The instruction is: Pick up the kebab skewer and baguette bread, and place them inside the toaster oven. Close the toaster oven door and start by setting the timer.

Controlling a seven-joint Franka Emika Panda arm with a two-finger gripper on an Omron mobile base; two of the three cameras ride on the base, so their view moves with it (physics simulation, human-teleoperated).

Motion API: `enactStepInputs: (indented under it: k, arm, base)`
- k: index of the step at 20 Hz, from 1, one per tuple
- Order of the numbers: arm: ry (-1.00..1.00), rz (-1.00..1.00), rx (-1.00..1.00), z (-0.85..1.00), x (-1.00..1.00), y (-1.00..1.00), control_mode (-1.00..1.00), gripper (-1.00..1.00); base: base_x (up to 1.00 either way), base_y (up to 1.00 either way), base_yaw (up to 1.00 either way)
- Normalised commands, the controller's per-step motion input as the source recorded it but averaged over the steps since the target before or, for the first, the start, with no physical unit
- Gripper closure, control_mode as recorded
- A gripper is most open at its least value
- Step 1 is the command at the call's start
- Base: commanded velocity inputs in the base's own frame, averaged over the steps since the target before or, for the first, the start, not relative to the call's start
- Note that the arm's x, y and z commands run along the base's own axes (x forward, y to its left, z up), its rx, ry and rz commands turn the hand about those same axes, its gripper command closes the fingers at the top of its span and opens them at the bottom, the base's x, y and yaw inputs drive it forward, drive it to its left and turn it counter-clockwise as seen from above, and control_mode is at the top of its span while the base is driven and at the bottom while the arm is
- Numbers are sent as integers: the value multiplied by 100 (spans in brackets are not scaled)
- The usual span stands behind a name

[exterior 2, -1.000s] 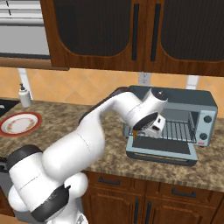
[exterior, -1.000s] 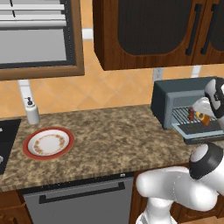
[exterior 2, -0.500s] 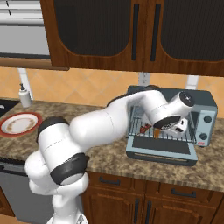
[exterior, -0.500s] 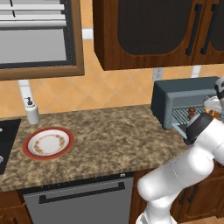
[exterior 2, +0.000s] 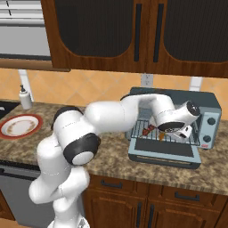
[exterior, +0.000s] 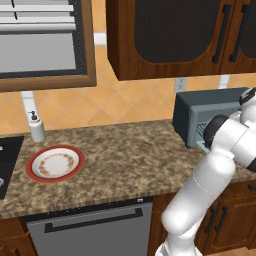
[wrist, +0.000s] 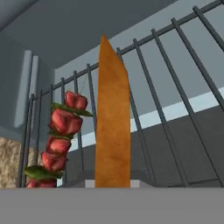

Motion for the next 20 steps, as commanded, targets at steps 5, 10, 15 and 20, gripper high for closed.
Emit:
enactStepInputs:
  k: [5, 10, 15, 20]
  arm:
    - [1, -3, 10, -15, 52, -37, -100, 100]
    - [0, 0, 10, -19, 32, -45, -100, 100]
    - [0, 0, 6, -6, 5, -19, -100, -100]
    - [0, 0, 1, -11, 0, 2, -100, -100]
  base:
    - [0, 0, 0]
    - [0, 0, 0]
    - [0, 0, 0]
    - [0, 0, 0]
